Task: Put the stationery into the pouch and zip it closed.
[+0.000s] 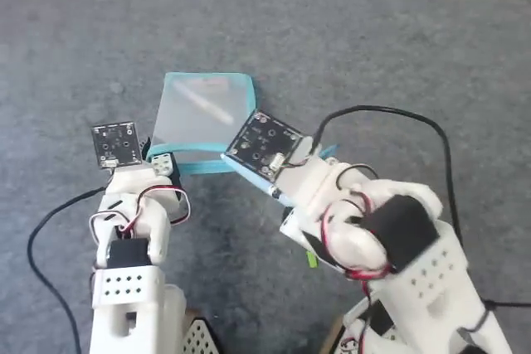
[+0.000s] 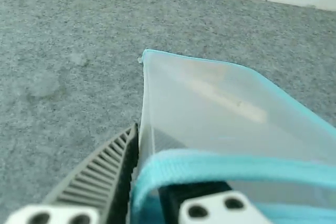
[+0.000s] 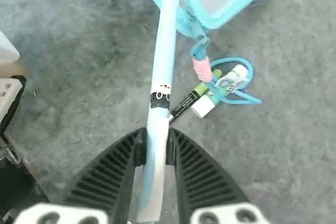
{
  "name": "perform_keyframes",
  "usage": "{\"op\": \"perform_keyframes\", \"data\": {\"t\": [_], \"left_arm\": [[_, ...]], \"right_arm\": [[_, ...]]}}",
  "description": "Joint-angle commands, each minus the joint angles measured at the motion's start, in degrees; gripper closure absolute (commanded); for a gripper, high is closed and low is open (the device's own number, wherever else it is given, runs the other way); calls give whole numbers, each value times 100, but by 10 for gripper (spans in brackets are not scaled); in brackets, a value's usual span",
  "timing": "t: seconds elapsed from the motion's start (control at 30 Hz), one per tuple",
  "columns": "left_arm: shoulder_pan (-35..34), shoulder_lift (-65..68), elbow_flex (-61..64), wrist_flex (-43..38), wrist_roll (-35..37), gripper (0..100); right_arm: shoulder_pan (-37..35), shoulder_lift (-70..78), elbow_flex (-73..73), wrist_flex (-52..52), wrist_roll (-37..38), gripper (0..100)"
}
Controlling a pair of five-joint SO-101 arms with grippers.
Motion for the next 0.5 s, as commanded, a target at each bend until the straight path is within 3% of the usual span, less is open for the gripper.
{"op": "perform_keyframes", "data": {"t": [0.0,0.47], "left_arm": [[202,44,-31,-211,-44,988],[246,44,22,-229,-44,988]], "right_arm": [[-57,637,-334,-136,62,992],[-13,2352,-923,-1807,-431,992]]}}
